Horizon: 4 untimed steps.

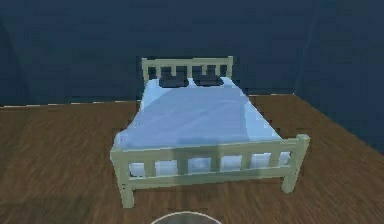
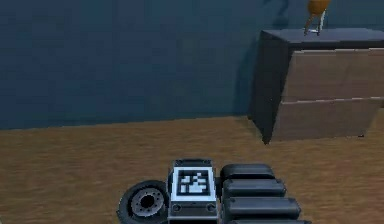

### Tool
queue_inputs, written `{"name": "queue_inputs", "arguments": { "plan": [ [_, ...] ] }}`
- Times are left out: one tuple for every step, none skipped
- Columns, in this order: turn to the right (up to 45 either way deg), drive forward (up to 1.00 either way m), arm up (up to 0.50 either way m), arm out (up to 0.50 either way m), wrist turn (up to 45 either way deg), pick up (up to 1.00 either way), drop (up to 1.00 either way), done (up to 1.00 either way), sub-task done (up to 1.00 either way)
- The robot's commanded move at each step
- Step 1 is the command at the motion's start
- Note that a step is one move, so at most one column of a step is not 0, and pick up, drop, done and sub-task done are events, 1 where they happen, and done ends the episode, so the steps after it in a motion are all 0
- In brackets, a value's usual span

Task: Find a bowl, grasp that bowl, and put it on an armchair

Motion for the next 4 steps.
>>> {"name": "queue_inputs", "arguments": {
  "plan": [
    [-45.0, 0.00, 0.00, 0.00, 0.0, 0.00, 0.00, 0.00, 0.00],
    [-45.0, 0.00, 0.00, 0.00, 0.0, 0.00, 0.00, 0.00, 0.00],
    [-12.0, 0.00, 0.00, 0.00, 0.0, 0.00, 0.00, 0.00, 0.00],
    [45.0, 0.00, 0.00, 0.00, 0.0, 0.00, 0.00, 0.00, 0.00]
  ]
}}
